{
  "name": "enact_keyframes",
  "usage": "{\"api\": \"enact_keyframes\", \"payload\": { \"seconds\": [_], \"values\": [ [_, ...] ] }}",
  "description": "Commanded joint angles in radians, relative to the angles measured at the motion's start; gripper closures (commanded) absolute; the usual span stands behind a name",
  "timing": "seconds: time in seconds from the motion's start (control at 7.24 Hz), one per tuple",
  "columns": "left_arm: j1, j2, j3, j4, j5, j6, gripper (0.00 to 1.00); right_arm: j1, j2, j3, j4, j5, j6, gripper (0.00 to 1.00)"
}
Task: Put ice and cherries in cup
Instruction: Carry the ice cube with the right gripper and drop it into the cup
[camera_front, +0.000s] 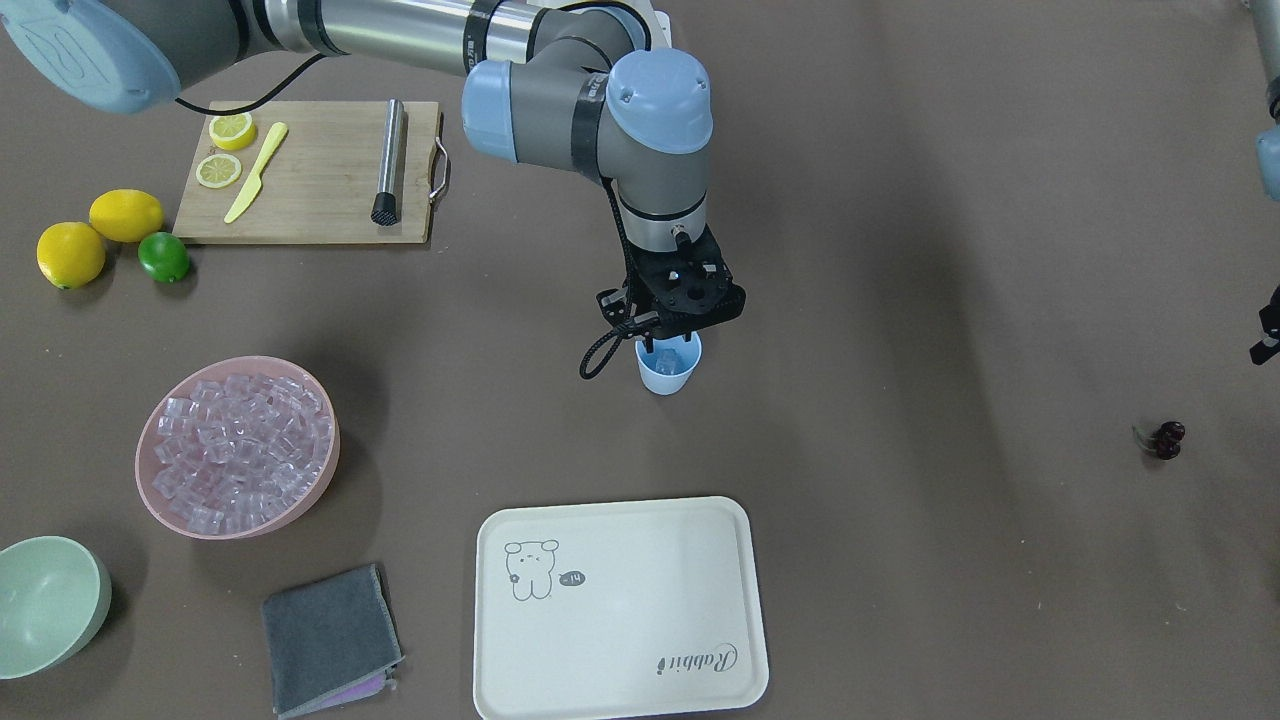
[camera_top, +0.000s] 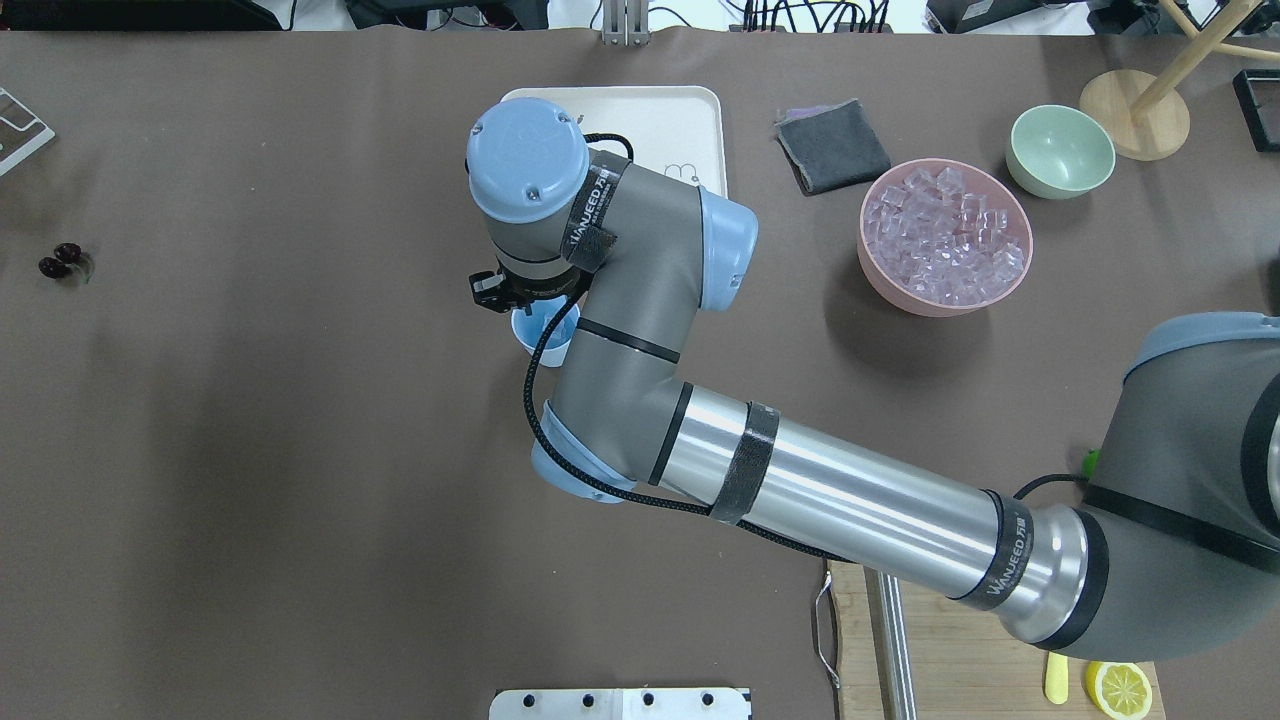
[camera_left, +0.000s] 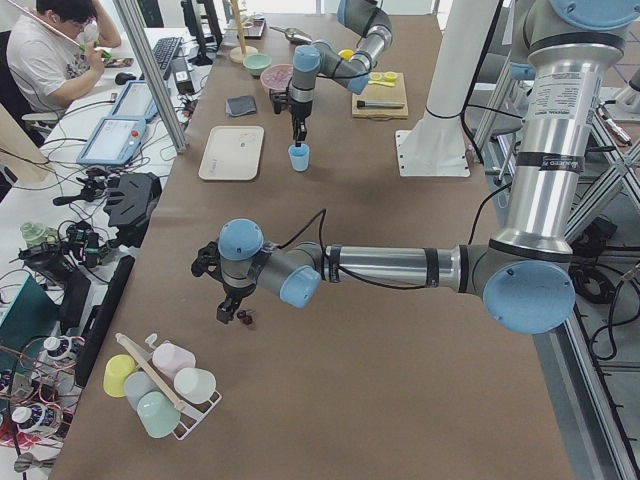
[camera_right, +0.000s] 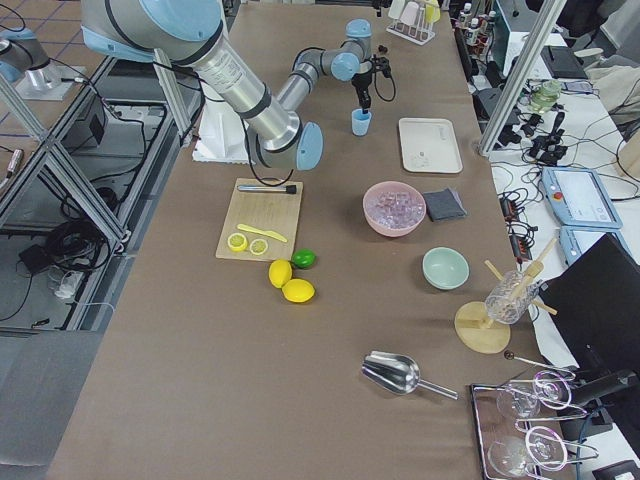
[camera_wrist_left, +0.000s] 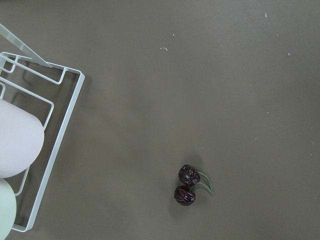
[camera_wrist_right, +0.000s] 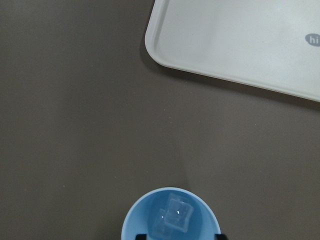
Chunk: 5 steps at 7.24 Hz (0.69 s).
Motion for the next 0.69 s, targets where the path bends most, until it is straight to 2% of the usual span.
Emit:
{"api": "enact_keyframes", "payload": {
  "seconds": [0.0, 0.14, 0.28, 0.41, 0.55],
  "values": [
    [0.019, -0.003, 0.002, 0.001, 0.003, -0.001, 0.02, -0.003, 0.001, 0.008, 0.001, -0.001, -0.005, 0.02],
    [0.063, -0.023, 0.004, 0.000, 0.047, -0.033, 0.02, 0.007, 0.001, 0.022, -0.001, 0.001, -0.007, 0.02],
    [0.114, -0.047, 0.008, 0.000, 0.062, -0.093, 0.02, 0.057, -0.019, 0.101, -0.022, 0.033, -0.008, 0.02],
    [0.148, -0.079, 0.057, -0.009, 0.063, -0.099, 0.02, 0.121, -0.085, 0.200, -0.062, 0.123, -0.036, 0.02],
    [0.151, -0.098, 0.121, -0.063, 0.063, -0.099, 0.03, 0.191, -0.210, 0.327, -0.068, 0.195, -0.116, 0.02]
  ]
}}
